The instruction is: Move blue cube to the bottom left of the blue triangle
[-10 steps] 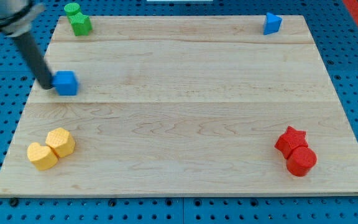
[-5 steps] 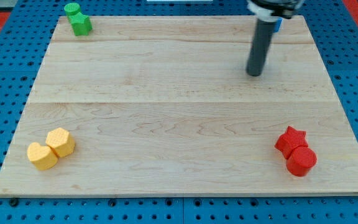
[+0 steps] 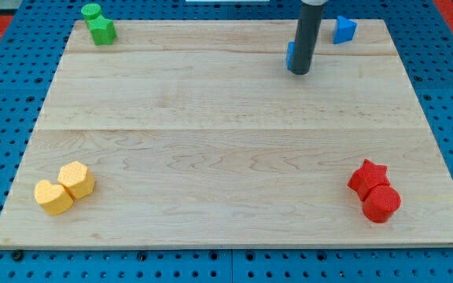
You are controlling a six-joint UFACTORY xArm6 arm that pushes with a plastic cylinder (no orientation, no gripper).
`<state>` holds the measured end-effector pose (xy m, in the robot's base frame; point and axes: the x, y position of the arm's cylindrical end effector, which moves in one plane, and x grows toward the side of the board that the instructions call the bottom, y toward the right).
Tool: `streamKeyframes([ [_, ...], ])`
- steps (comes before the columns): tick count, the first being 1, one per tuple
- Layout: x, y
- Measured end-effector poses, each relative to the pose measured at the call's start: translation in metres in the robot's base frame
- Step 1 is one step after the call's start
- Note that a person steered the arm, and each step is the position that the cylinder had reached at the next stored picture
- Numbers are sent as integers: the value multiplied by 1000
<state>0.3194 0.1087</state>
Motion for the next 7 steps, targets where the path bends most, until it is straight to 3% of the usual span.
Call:
streamKeyframes([
  [2, -5, -12],
  [5, -56, -16],
  [7, -59, -13],
])
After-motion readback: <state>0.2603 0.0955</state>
